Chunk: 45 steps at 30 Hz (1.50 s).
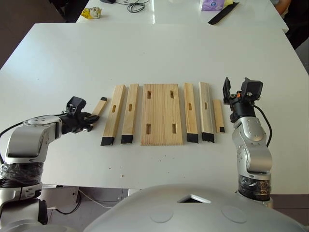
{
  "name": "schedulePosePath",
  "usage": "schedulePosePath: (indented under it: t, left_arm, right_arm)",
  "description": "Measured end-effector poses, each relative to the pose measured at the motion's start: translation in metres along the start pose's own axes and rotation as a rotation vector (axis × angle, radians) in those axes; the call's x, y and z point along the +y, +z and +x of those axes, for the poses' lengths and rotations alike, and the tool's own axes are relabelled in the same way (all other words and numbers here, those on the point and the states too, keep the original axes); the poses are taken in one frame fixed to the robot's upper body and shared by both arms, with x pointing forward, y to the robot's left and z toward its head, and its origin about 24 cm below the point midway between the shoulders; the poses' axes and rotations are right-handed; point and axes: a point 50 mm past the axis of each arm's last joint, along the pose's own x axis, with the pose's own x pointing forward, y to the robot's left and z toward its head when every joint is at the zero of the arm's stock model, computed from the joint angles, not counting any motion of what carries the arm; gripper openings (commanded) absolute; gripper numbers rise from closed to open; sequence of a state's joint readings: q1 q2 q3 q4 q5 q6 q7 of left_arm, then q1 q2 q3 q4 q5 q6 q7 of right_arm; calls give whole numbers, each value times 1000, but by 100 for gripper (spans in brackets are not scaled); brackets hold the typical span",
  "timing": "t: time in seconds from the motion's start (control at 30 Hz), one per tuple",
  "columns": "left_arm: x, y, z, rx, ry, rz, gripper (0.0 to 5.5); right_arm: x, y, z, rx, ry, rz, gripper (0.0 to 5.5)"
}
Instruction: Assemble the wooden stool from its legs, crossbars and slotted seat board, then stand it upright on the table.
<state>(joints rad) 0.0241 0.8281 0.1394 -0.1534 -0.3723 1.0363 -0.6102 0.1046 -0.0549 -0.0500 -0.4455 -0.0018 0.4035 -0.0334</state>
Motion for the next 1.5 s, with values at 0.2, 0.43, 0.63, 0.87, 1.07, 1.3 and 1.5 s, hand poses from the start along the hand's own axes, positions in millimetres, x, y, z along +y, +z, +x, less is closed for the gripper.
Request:
schedulePosePath:
  t: [0.2, 0.43, 0.63, 0.87, 1.07, 1.3, 1.5]
  left_arm:
    - [0, 0, -1, -1, -1, -13, 131]
    - [0, 3, 0, -22, -6, -67, 131]
    - [2, 14, 1, -45, -28, -113, 131]
    - [8, 29, 0, -111, -18, -114, 131]
    - [27, 48, -10, -249, 98, -111, 131]
    - [6, 112, -32, -679, 60, 49, 131]
    - [-69, 141, -38, -909, -458, 160, 131]
  right_arm:
    - [0, 1, 1, -4, 1, 0, 319]
    - [-3, 1, 3, -6, -11, -4, 319]
    - [-4, 2, 4, -10, -14, -4, 319]
    - [-7, 6, 8, -25, -9, -17, 319]
    - [-23, 14, 15, -55, -37, 5, 319]
    - [-29, 35, 30, -103, 193, 249, 319]
    - [-39, 57, 37, -104, 581, 372, 319]
